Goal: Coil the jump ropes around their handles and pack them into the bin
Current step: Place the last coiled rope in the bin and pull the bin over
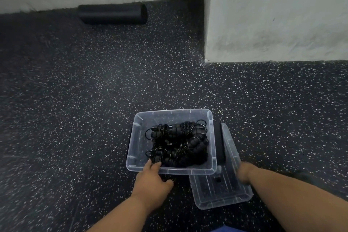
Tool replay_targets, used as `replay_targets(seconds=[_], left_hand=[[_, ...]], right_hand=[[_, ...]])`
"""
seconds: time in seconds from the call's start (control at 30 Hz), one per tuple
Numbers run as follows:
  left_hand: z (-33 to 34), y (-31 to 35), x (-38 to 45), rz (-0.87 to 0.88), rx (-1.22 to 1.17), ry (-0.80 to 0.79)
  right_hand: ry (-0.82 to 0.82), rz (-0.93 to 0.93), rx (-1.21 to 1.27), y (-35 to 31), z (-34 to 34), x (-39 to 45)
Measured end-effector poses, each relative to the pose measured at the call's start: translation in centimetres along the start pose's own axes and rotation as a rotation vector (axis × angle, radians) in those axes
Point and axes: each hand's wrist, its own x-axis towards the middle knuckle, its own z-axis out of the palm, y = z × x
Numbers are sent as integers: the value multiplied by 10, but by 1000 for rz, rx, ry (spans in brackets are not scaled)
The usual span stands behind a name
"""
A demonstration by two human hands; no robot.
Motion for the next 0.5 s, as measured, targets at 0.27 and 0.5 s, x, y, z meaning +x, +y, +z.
replay_targets(seconds=[0.27,0.5], left_hand=[[8,-2,7,9,6,12],[17,-7,12,47,36,29]], right_hand=[[35,134,335,11,1,15],[57,249,504,7,-8,8]])
